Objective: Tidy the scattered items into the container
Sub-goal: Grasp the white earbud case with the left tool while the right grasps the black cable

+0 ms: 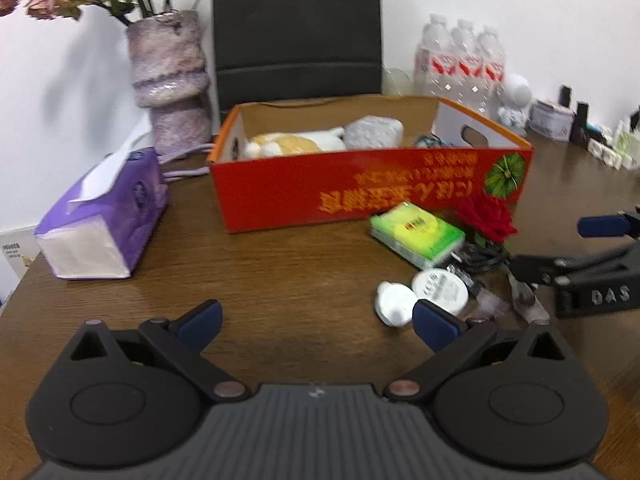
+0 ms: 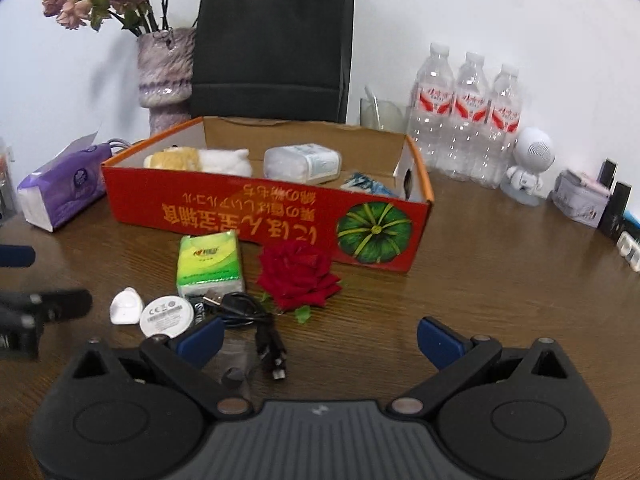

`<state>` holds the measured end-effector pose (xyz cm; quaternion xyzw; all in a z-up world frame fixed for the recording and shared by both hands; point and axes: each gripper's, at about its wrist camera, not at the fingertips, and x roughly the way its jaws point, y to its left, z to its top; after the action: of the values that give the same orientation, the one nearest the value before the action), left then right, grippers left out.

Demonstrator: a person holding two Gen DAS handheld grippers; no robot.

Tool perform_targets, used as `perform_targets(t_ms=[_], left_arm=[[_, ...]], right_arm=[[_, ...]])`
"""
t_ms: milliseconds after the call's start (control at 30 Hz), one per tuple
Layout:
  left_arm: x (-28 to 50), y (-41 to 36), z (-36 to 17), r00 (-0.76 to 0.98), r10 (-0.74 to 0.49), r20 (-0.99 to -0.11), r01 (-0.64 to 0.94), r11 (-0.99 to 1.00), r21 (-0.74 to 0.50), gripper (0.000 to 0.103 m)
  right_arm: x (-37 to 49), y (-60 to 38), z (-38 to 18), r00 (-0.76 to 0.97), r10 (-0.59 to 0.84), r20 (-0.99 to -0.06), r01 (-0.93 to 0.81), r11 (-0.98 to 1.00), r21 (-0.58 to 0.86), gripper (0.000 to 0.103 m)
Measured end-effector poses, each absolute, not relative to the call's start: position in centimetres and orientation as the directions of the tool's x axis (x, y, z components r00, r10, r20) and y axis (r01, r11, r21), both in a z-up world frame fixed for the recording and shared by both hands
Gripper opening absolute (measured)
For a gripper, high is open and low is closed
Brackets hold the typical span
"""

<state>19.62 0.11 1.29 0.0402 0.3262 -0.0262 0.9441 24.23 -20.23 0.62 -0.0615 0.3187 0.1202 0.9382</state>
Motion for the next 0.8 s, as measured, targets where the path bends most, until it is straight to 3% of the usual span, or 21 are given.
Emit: perform_targets(t_ms=[267, 400, 567, 667, 700, 733, 800], left_arm=[[20.7, -1.6, -0.2, 0.77, -0.029, -0.637, 0.133, 0.984, 0.115, 0.1], [21.7, -1.5, -0.3, 0.77, -0.049, -0.637, 0.14, 0.986, 0.093, 0.084], [22.3, -1.2, -0.4, 0.765, -0.132, -0.63, 0.202, 0.979, 0.041, 0.064], [22.3, -1.2, -0.4, 0.76, -0.175, -0.626, 0.236, 0.972, 0.016, 0.039], [22.2, -1.2, -0.4, 0.76, -0.181, -0.624, 0.245, 0.969, 0.017, 0.025], [22.1, -1.3, -0.3, 0.761, -0.184, -0.622, 0.251, 0.968, 0.021, 0.024], [21.9, -1.4, -0.3, 0.765, -0.182, -0.618, 0.253, 0.967, 0.028, 0.024]], right_arm=[[25.2, -19.8, -0.4, 0.753, 0.183, -0.632, -0.257, 0.966, -0.026, 0.099], [25.4, -19.2, -0.6, 0.756, 0.195, -0.625, -0.275, 0.961, -0.034, 0.091], [25.9, -18.5, -0.5, 0.739, 0.268, -0.618, -0.335, 0.942, 0.007, 0.07], [26.2, -18.1, -0.7, 0.714, 0.313, -0.626, -0.374, 0.927, 0.036, 0.049], [26.2, -18.1, -0.7, 0.706, 0.325, -0.63, -0.384, 0.922, 0.046, 0.044], [26.1, -18.0, -0.7, 0.702, 0.333, -0.629, -0.392, 0.919, 0.05, 0.034], [25.9, -17.9, -0.7, 0.701, 0.333, -0.631, -0.397, 0.917, 0.042, 0.034]])
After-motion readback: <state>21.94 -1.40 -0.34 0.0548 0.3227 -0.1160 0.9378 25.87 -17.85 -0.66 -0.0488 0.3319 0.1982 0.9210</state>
